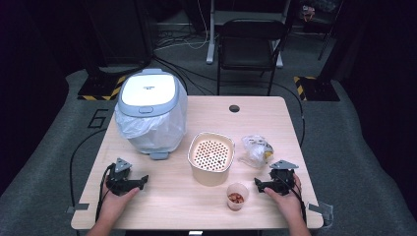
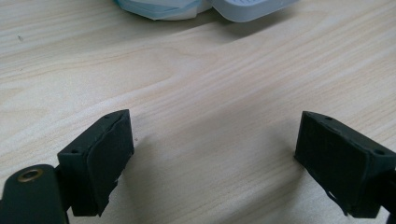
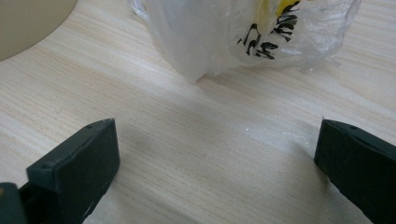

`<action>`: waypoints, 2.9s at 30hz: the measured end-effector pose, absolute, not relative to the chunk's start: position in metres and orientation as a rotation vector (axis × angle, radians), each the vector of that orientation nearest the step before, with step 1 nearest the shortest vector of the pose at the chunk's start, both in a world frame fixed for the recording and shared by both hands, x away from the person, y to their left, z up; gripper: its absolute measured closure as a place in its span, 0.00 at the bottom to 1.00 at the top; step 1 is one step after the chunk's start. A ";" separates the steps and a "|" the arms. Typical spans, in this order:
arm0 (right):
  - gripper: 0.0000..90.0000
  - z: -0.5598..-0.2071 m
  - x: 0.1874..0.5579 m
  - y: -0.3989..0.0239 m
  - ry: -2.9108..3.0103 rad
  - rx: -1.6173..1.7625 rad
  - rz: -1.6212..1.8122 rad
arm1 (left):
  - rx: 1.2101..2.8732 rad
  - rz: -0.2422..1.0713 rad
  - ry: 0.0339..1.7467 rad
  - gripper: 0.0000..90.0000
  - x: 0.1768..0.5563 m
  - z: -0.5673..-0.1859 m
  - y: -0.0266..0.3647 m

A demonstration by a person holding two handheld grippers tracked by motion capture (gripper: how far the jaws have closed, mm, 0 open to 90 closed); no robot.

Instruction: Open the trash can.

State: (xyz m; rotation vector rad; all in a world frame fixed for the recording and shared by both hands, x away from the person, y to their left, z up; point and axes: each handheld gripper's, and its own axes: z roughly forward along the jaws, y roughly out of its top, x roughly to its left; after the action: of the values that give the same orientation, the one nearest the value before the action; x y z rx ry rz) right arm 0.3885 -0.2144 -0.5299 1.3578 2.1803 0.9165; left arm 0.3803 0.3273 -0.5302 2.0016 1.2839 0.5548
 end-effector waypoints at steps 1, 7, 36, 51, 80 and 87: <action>0.00 -0.530 0.388 -0.214 2.182 1.358 0.915 | 2.004 0.546 1.287 0.12 0.380 -0.530 0.328; 0.00 -0.530 0.389 -0.214 2.179 1.359 0.917 | 2.002 0.548 1.293 0.13 0.380 -0.530 0.327; 0.00 -0.530 0.389 -0.214 2.175 1.362 0.909 | 1.994 0.559 1.289 0.15 0.379 -0.530 0.326; 0.00 -0.530 0.389 -0.213 2.170 1.368 0.914 | 1.951 0.564 1.301 0.49 0.377 -0.527 0.328; 0.00 -0.530 0.389 -0.214 2.174 1.362 0.910 | 1.865 0.518 1.312 1.00 0.396 -0.494 0.294; 0.00 -0.530 0.389 -0.213 2.170 1.369 0.914 | 1.863 0.558 1.302 1.00 0.407 -0.491 0.280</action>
State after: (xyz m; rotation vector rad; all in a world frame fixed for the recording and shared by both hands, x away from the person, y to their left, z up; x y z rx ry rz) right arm 0.3894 -0.2133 -0.5299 1.3694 2.1697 0.9143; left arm 0.4067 0.2803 -0.4910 1.8625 1.3017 0.5579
